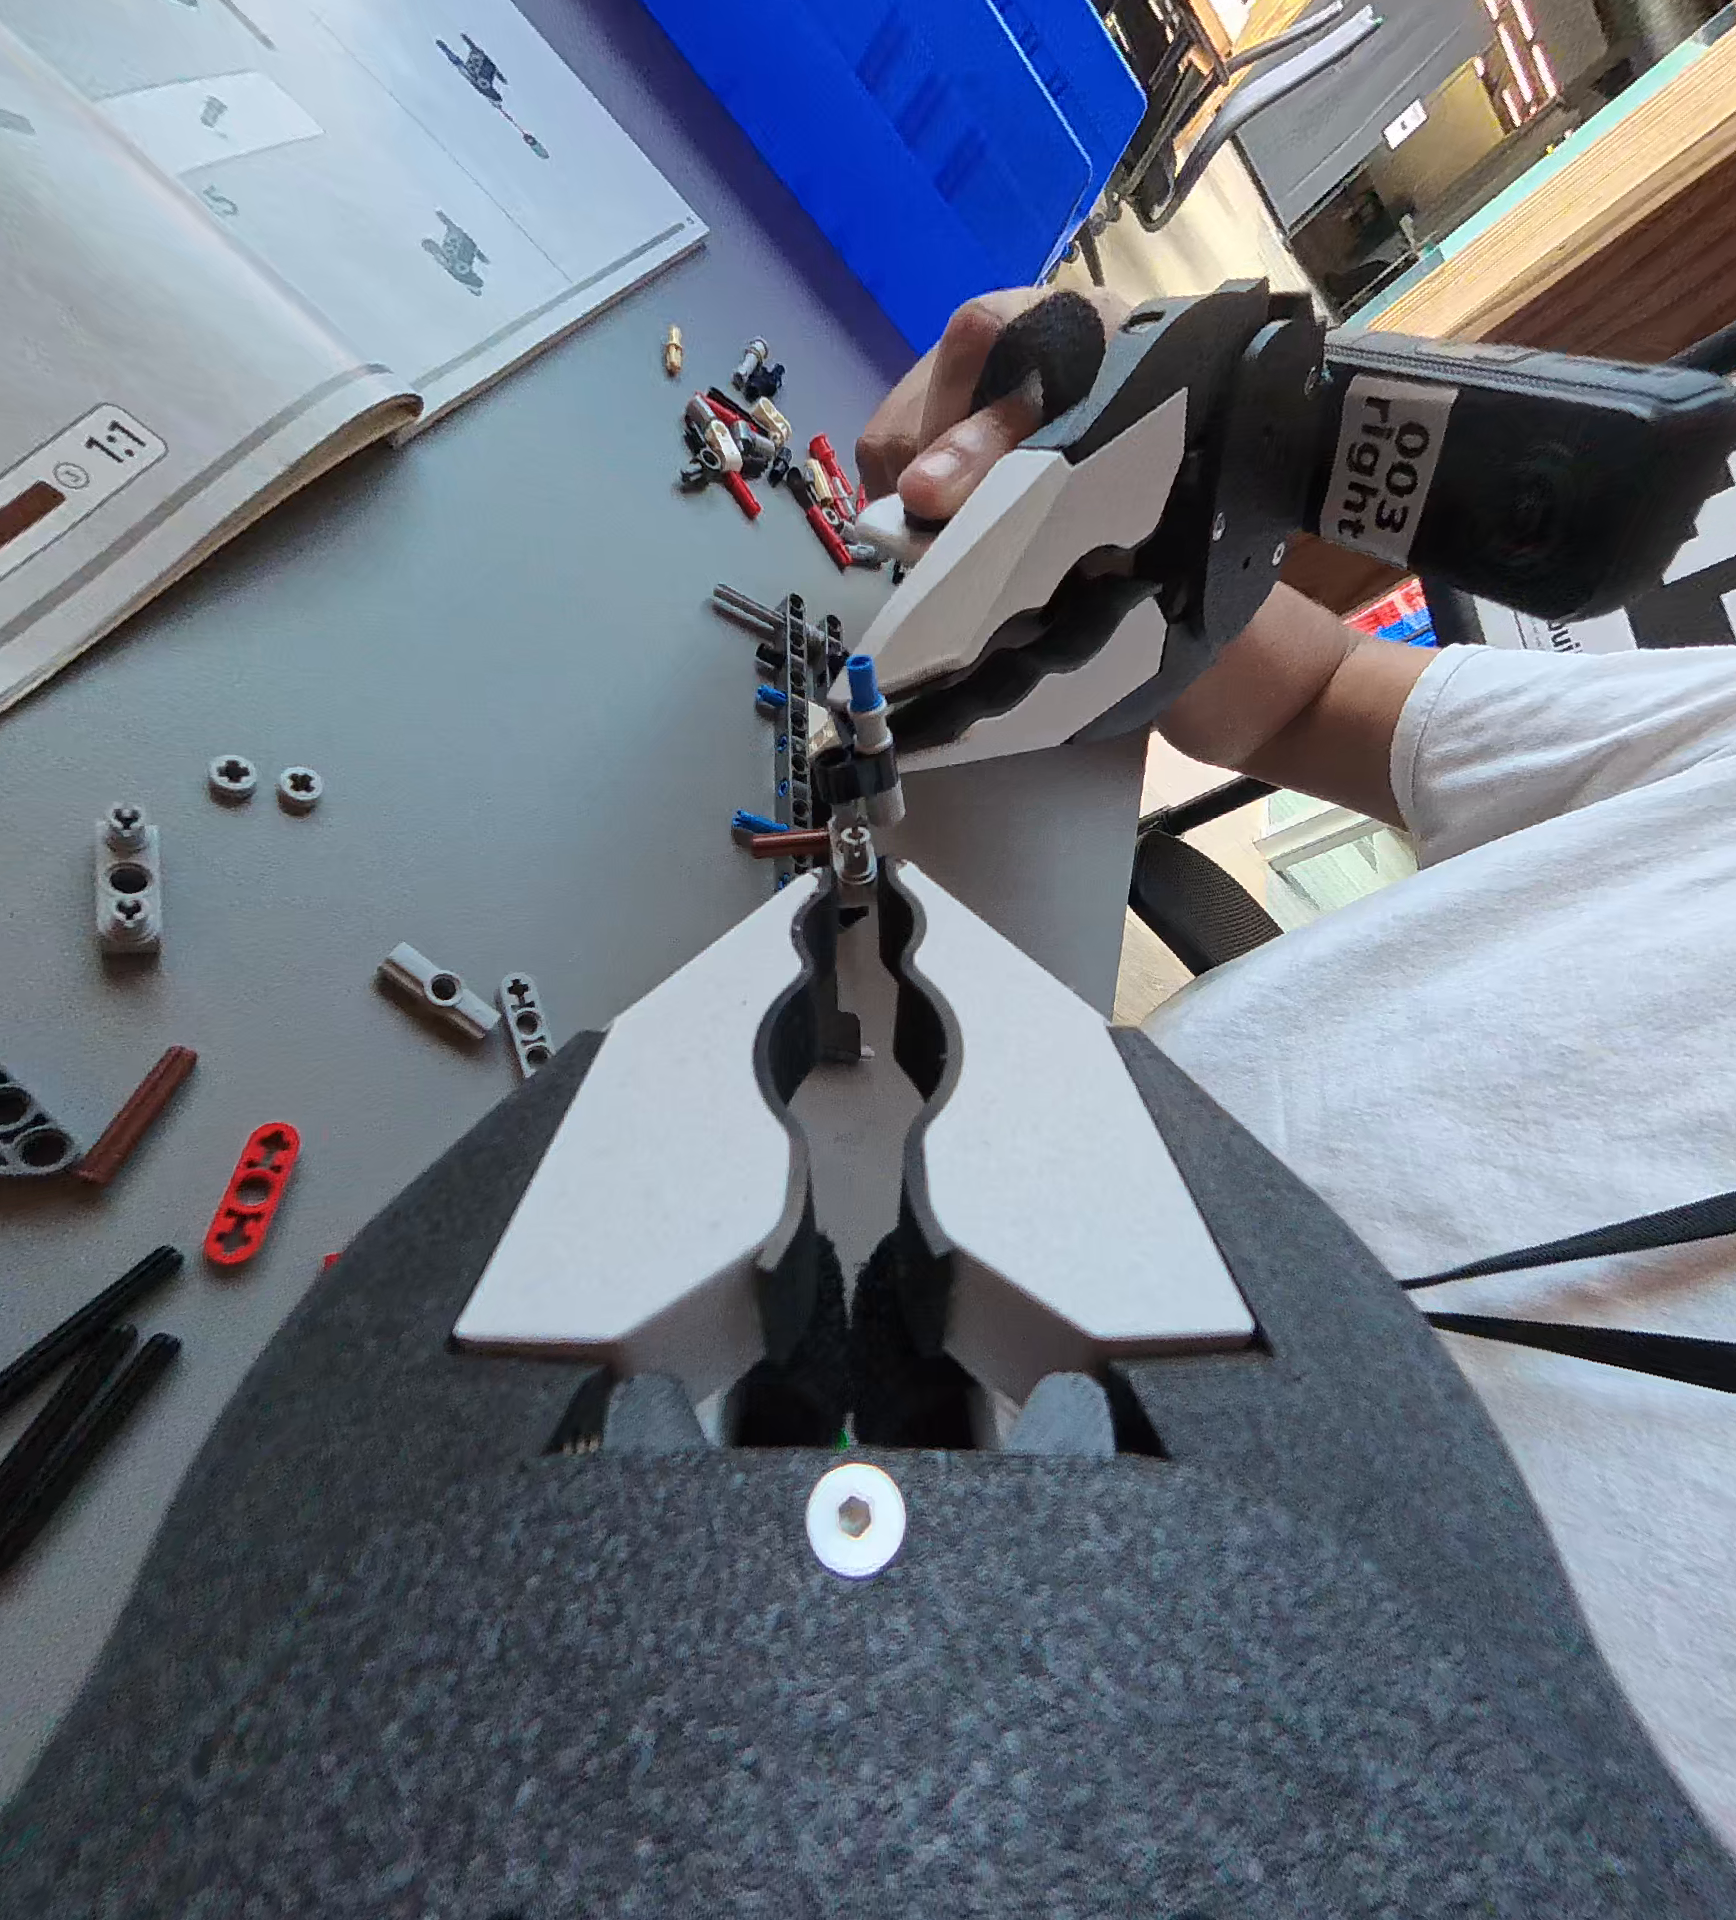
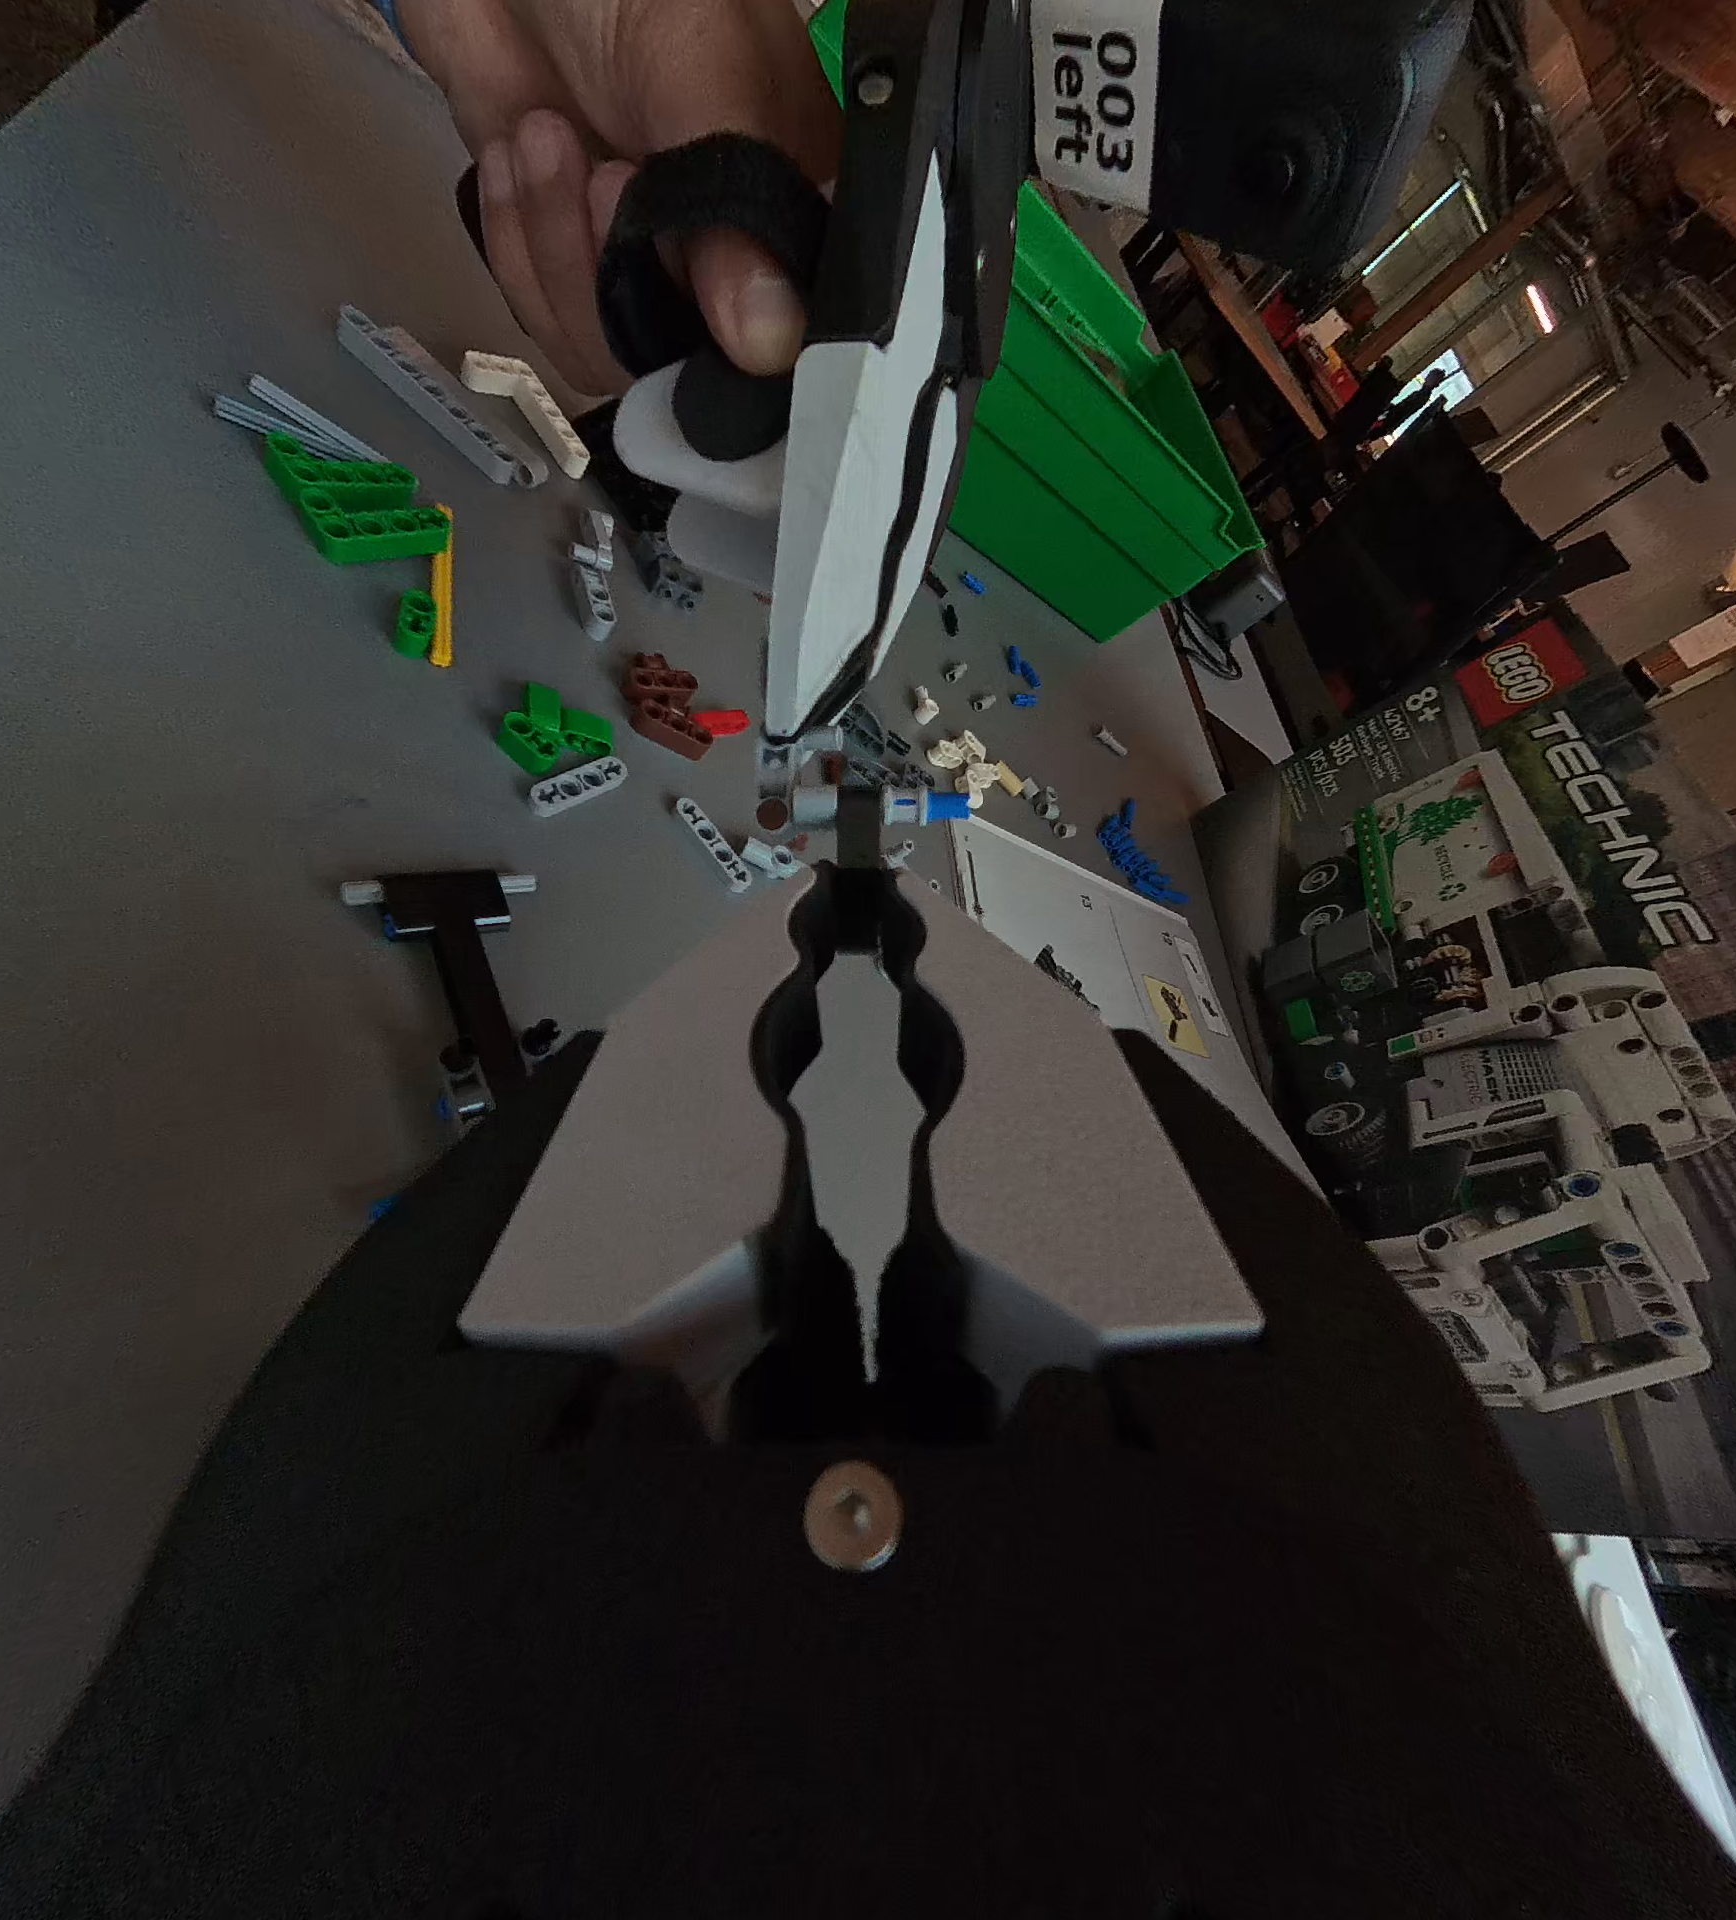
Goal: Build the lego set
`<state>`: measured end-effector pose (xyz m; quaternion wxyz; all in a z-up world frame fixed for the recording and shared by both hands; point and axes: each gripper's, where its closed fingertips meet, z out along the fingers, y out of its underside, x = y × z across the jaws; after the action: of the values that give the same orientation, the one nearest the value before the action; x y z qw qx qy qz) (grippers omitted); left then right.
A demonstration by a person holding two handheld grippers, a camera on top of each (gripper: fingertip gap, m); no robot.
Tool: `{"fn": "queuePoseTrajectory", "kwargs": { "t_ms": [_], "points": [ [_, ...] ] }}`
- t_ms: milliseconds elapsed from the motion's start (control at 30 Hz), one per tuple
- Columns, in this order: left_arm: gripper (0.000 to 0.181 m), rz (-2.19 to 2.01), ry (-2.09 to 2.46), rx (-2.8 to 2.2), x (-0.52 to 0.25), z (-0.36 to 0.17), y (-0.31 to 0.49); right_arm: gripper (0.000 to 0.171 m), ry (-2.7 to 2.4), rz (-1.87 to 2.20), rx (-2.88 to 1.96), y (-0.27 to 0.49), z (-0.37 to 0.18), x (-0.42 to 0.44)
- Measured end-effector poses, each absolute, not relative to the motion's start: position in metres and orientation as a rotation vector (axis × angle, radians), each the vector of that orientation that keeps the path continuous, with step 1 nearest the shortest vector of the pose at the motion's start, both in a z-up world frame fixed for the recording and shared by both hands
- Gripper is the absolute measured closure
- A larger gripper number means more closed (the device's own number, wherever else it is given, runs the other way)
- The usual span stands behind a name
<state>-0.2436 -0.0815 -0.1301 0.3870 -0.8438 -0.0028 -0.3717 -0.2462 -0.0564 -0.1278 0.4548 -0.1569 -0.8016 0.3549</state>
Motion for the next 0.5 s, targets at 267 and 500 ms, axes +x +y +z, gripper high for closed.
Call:
{"fn": "queuePoseTrajectory", "kwargs": {
  "t_ms": [267, 500],
  "points": [
    [0.177, -0.969, -0.071, -2.051, -0.248, -0.124, -0.076, 0.167, -1.937, 0.844, -0.368, -0.052, -0.124, -0.247],
    [0.177, -0.934, -0.165, -1.887, -0.257, -0.109, -0.066, 0.167, -1.901, 1.038, -0.595, -0.046, -0.117, -0.251]
  ]
}}
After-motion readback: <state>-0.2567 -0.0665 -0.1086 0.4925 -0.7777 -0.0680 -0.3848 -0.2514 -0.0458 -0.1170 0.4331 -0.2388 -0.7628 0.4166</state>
